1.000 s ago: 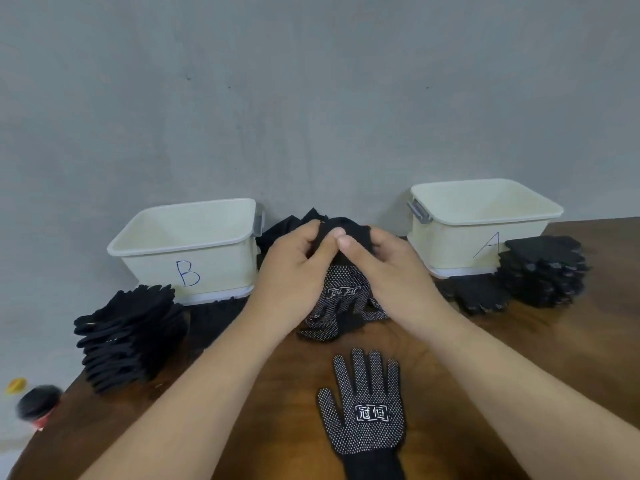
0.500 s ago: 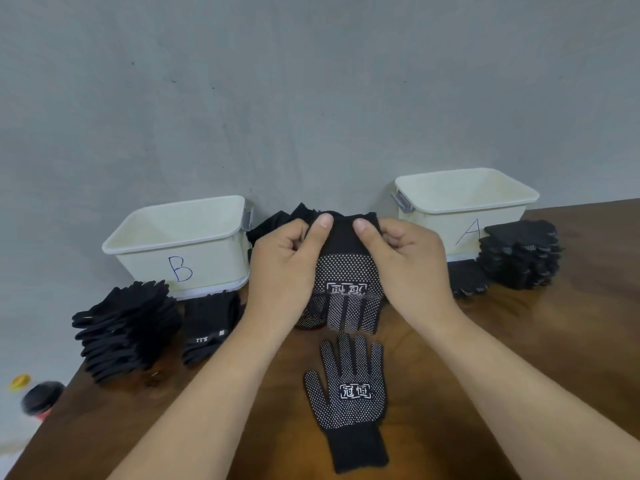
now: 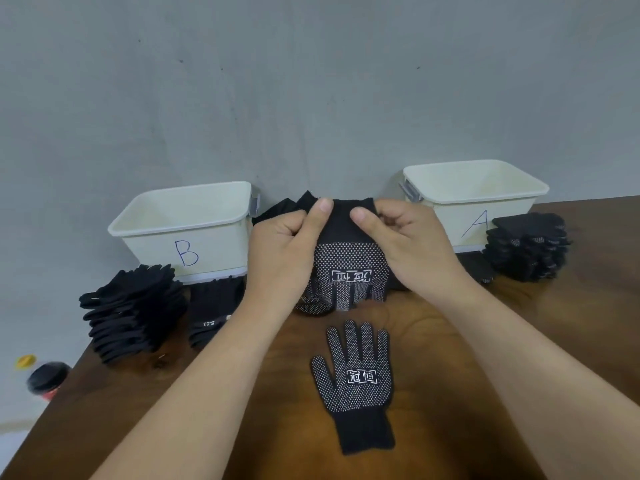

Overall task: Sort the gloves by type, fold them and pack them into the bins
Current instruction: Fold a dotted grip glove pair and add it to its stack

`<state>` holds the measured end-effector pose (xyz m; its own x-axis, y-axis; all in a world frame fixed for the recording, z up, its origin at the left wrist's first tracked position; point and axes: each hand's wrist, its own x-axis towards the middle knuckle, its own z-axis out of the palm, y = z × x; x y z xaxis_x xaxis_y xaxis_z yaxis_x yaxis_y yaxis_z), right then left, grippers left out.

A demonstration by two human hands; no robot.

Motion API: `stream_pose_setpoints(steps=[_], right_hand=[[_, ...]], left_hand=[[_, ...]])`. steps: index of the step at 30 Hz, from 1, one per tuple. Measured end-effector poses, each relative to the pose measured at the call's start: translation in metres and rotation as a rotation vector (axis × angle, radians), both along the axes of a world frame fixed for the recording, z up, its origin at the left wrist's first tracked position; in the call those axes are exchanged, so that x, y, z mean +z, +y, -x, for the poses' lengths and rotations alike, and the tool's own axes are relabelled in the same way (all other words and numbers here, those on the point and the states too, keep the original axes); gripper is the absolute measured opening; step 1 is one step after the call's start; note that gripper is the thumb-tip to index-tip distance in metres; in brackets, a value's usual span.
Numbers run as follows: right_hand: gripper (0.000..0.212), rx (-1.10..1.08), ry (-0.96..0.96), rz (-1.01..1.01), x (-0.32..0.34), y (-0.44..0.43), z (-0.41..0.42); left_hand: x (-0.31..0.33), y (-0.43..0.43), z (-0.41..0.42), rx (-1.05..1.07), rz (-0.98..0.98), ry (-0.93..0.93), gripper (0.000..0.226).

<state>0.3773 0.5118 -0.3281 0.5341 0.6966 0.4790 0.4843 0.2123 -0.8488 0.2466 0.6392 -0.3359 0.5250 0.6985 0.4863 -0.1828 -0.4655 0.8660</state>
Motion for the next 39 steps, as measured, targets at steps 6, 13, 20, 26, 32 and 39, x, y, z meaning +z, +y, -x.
stream_pose_setpoints(steps=[6,13,20,26,32,39], right_hand=[[0.042,0.051,0.087,0.063,-0.019,0.015,-0.013],[0.031,-0.021,0.251,0.036,-0.047,0.032,-0.023],[0.082,-0.075,0.186,0.048,-0.070,0.041,-0.027],[0.057,-0.053,0.226,0.077,-0.078,0.033,-0.017],[0.047,-0.068,0.202,0.103,-0.095,0.018,-0.011],[0.065,-0.038,0.246,0.079,-0.124,-0.009,0.008]], left_hand=[[-0.049,0.027,0.018,0.109,0.058,0.157,0.048],[-0.143,0.043,0.059,0.046,-0.098,0.528,0.020],[-0.150,0.040,0.061,-0.002,-0.155,0.594,0.014],[-0.150,0.040,0.063,-0.015,-0.107,0.586,0.016],[-0.148,0.039,0.064,-0.008,-0.102,0.568,0.021],[-0.149,0.038,0.066,0.046,-0.028,0.562,0.022]])
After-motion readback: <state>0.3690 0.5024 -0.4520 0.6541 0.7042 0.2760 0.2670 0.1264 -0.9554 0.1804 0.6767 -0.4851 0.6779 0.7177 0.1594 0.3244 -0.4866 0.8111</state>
